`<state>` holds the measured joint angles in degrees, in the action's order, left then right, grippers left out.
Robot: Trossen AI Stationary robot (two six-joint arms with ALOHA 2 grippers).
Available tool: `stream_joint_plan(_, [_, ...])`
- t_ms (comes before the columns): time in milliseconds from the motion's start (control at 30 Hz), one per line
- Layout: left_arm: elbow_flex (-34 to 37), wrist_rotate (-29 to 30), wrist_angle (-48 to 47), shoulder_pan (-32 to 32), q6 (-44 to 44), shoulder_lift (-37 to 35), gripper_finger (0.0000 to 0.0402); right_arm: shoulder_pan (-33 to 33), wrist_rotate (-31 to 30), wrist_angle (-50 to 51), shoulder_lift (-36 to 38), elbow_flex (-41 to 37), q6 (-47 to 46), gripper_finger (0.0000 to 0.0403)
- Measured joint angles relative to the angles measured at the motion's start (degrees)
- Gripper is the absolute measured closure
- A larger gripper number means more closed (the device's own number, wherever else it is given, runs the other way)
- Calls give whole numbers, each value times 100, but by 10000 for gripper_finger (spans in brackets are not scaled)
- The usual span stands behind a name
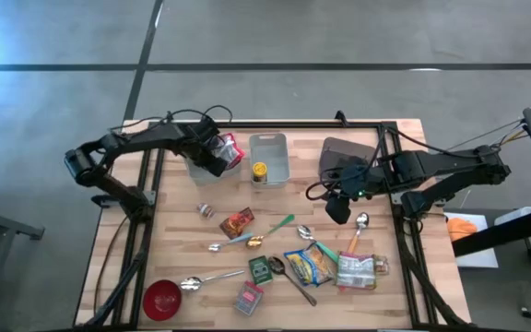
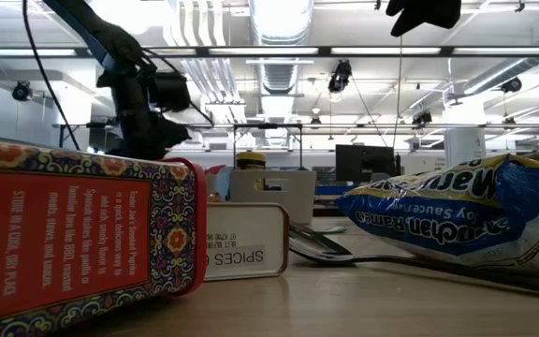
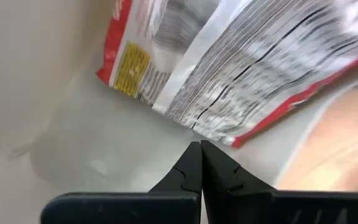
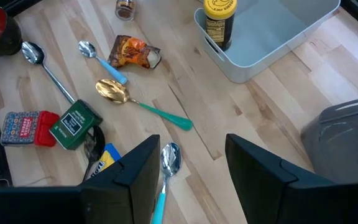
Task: Pick & Place Food Item
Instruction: Put the brown spoon into the black bin
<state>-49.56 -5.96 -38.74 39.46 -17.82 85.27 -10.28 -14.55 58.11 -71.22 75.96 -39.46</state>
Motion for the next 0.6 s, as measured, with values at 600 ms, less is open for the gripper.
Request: stream_joint_plan(600, [-186,-807,-1172,-1317,-81,-2138,290,24,261,425,-31,-66,-701,225])
